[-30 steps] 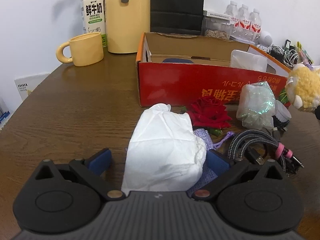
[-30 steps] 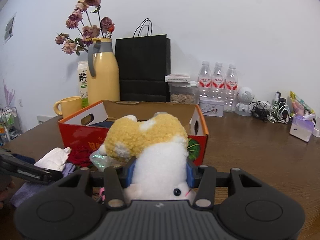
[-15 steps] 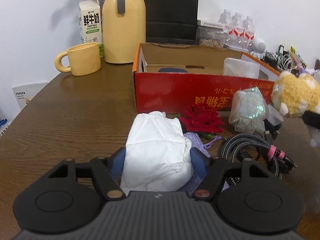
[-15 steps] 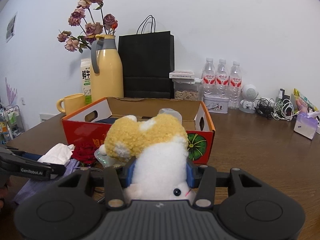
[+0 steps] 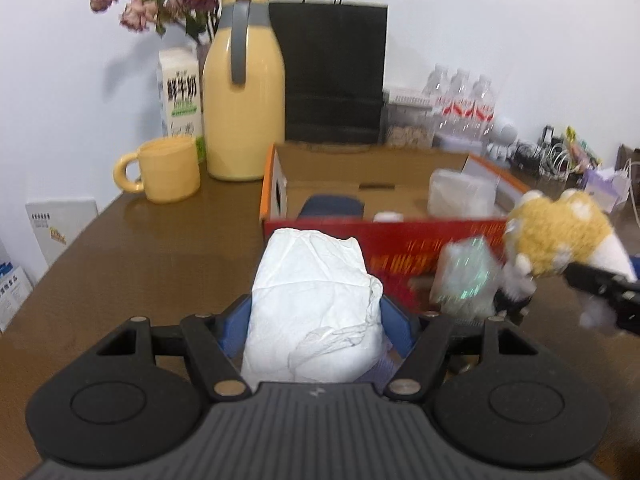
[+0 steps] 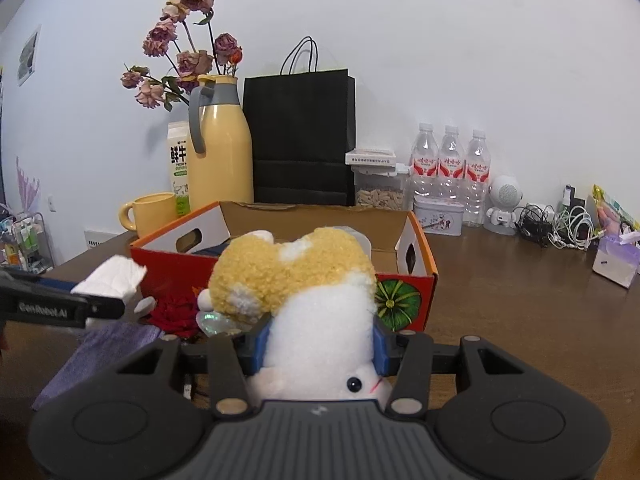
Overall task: Organize objects
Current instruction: 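Carry the tissue and plush toy with both grippers over the box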
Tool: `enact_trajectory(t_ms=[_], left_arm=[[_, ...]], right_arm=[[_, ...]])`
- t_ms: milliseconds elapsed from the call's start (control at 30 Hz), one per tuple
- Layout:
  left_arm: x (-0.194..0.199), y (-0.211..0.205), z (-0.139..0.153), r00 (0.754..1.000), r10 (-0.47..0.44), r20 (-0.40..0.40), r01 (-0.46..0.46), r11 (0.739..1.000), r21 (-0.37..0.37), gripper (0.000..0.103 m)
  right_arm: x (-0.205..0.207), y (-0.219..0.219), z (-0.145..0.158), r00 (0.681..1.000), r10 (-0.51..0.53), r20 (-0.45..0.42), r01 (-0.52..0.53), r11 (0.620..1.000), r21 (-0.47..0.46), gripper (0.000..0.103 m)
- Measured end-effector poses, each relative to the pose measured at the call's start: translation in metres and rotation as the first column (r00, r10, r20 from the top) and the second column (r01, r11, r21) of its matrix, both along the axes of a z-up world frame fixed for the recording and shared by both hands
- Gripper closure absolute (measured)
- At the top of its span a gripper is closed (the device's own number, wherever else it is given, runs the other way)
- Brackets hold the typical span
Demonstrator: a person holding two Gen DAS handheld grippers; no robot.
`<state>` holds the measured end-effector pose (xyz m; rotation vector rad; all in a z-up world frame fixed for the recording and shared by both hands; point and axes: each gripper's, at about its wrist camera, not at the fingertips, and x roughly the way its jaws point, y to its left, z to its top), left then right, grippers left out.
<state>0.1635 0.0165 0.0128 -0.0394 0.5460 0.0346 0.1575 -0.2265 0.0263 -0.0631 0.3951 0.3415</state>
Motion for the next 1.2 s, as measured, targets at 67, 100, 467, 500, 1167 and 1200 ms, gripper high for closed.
enact_trajectory(t_ms=[67, 100, 467, 500, 1167, 1200], left_arm=[[0.002, -0.003, 0.009, 1.000, -0.009, 0.025, 0.009, 1.000, 0.002, 0.033], [0.005, -0.004, 0.014, 0.999, -0.012, 0.038, 0.012, 1.000, 0.004, 0.033], [0.063, -0.021, 0.054, 0.990, -0.017, 0.140, 0.019, 1.000, -0.010, 0.032], [0.070, -0.021, 0.055, 0.990, -0.017, 0.141, 0.019, 1.000, -0.014, 0.032], [0.183, -0.015, 0.020, 0.998, 0.042, 0.047, -0.039, 0.997, -0.066, 0.032], [0.185, -0.013, 0.017, 0.998, 0.042, 0.039, -0.040, 0.997, -0.067, 0.032]], right_arm=[[0.004, 0.002, 0.004, 1.000, 0.007, 0.011, -0.007, 1.000, 0.000, 0.057], [0.006, 0.003, 0.007, 1.000, 0.011, 0.018, -0.011, 1.000, 0.000, 0.057], [0.068, 0.022, 0.040, 0.997, 0.032, 0.068, -0.032, 0.999, 0.001, 0.057], [0.077, 0.023, 0.042, 0.997, 0.030, 0.066, -0.030, 1.000, 0.004, 0.057], [0.226, 0.023, 0.013, 0.994, -0.063, -0.088, 0.061, 0.998, -0.024, 0.056], [0.227, 0.021, 0.013, 0.994, -0.062, -0.093, 0.061, 0.998, -0.016, 0.056]])
